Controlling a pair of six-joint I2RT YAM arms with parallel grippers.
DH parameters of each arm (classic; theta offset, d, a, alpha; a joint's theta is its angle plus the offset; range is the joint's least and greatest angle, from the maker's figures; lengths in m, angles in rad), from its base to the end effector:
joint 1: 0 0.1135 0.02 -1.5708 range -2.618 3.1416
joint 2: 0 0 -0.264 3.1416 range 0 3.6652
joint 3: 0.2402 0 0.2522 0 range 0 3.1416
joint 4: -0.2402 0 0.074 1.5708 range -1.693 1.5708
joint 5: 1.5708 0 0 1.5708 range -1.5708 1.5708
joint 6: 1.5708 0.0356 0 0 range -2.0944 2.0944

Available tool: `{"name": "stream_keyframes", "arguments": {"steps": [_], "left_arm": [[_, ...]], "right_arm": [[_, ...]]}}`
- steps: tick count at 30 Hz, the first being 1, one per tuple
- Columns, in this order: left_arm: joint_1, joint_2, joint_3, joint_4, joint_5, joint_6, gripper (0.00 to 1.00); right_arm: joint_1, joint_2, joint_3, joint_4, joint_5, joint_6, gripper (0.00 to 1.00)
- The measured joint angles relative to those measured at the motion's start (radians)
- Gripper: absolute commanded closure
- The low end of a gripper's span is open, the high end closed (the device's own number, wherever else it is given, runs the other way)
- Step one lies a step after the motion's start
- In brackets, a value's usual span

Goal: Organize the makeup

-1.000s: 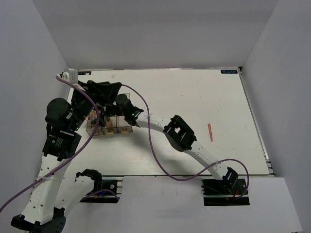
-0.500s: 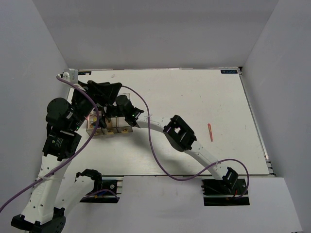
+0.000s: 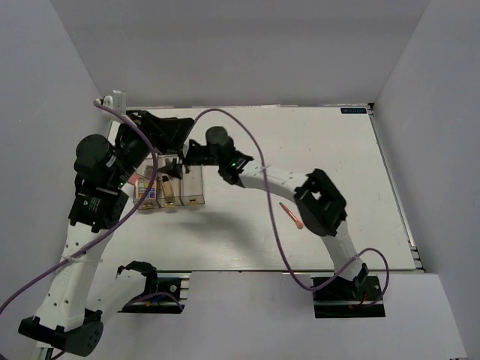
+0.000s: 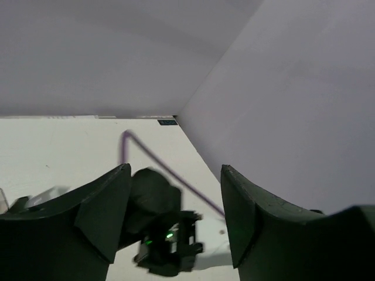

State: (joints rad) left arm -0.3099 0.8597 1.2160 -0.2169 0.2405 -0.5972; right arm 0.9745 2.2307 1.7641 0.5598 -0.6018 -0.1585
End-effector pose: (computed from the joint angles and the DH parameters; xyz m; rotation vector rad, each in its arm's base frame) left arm 0.1535 -0.0580 0.4703 -0.0083 1.5007 -0.9105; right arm 0.2812 0.4503 0.2751 -1.2447 0.9982 1.0881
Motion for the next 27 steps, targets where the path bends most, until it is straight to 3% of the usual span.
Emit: {"name": "stream_keyframes", "arguments": {"steps": [2, 3, 5, 9, 14, 19, 22, 23, 26, 27], "left_arm": [[0.000, 0.045, 0.035, 0.000, 0.038, -0.008, 0.35], [0.000, 0.068, 0.046, 0.001, 0.057, -0.015, 0.38], [0.000, 0.114, 0.053, 0.026, 0.105, -0.031, 0.47], [-0.001, 0.200, 0.054, 0.018, 0.194, -0.068, 0.66], [-0.035, 0.331, 0.053, -0.011, 0.233, -0.089, 0.75], [-0.138, 0.489, 0.110, -0.062, 0.238, -0.092, 0.82], [-0.221, 0.602, 0.168, -0.093, 0.223, -0.093, 0.93], [-0.249, 0.639, 0.183, -0.103, 0.209, -0.098, 0.97], [-0.332, 0.761, 0.222, -0.158, 0.161, -0.125, 1.00], [-0.354, 0.801, 0.226, -0.176, 0.145, -0.135, 1.00]], "right_arm": [[-0.030, -0.112, -0.058, -0.018, 0.011, -0.015, 0.63], [-0.050, -0.164, -0.079, -0.042, 0.027, -0.021, 0.82], [-0.103, -0.250, -0.109, -0.109, 0.062, -0.032, 1.00], [-0.263, -0.364, -0.164, -0.307, 0.144, -0.033, 1.00], [-0.482, -0.434, -0.238, -0.582, 0.200, -0.032, 1.00], [-0.705, -0.536, -0.401, -0.739, 0.222, -0.016, 1.00], [-0.797, -0.598, -0.464, -0.790, 0.224, 0.000, 0.70], [-0.822, -0.620, -0.482, -0.803, 0.222, 0.004, 0.38], [-0.885, -0.673, -0.509, -0.852, 0.206, 0.002, 0.19], [-0.900, -0.682, -0.509, -0.866, 0.202, 0.000, 0.18]]}}
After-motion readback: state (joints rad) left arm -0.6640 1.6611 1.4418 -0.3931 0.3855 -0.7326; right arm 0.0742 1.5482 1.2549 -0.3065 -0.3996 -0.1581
